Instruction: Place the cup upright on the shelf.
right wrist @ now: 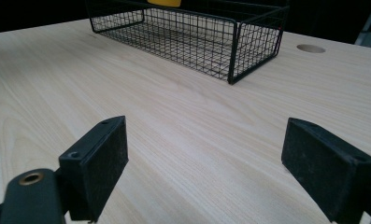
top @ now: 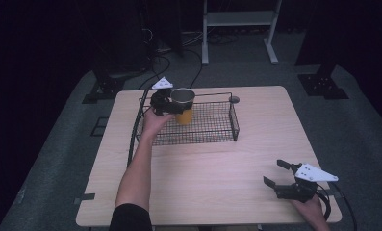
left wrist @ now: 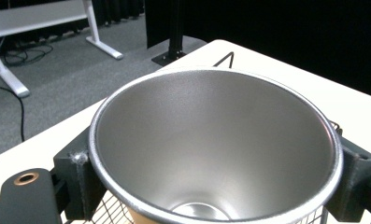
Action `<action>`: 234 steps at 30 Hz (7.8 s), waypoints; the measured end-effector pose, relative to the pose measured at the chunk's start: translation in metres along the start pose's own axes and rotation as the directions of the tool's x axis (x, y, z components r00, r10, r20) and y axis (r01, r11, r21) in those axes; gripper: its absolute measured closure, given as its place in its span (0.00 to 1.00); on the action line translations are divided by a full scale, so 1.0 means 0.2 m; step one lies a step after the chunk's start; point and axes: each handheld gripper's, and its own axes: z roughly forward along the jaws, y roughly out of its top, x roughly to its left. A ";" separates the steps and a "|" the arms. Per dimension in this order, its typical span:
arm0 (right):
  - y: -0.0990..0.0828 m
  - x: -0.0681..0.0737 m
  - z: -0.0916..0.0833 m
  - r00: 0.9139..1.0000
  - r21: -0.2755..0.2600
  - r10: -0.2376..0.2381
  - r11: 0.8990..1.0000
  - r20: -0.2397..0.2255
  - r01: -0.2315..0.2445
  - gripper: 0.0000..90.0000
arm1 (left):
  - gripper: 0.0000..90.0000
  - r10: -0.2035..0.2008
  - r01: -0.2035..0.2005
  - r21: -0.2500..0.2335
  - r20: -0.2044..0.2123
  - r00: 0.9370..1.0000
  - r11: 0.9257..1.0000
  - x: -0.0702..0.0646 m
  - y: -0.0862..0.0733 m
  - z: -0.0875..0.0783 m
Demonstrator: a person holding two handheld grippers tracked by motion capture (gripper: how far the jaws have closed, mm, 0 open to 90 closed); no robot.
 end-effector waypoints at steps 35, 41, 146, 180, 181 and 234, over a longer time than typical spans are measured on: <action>0.00 0.00 0.00 1.000 0.000 0.004 1.000 -0.001 -0.004 0.15 | 0.12 0.095 -0.083 0.262 -0.031 0.995 0.962 0.03 -0.11 0.13; 0.00 0.00 0.00 1.000 0.001 0.006 1.000 -0.001 -0.006 0.15 | 0.09 0.104 -0.087 0.287 -0.043 0.994 0.954 0.04 -0.11 0.10; 0.00 0.00 0.00 1.000 0.002 -0.002 1.000 -0.005 0.002 0.15 | 0.03 0.139 -0.141 -0.044 -0.044 0.989 0.989 -0.21 -0.16 -0.38; 0.00 0.00 0.00 1.000 0.002 -0.004 1.000 -0.005 0.004 0.15 | 0.04 0.171 -0.171 -0.076 -0.014 0.985 0.982 -0.38 -0.28 -0.44; 0.00 0.00 0.00 1.000 0.002 -0.004 1.000 -0.005 0.004 0.15 | 0.04 0.173 -0.173 -0.075 -0.015 0.985 0.982 -0.38 -0.28 -0.45; 0.00 0.00 0.00 1.000 0.006 -0.005 1.000 -0.001 0.005 0.15 | 0.04 0.158 -0.158 -0.123 -0.012 0.987 0.980 -0.57 -0.51 -0.59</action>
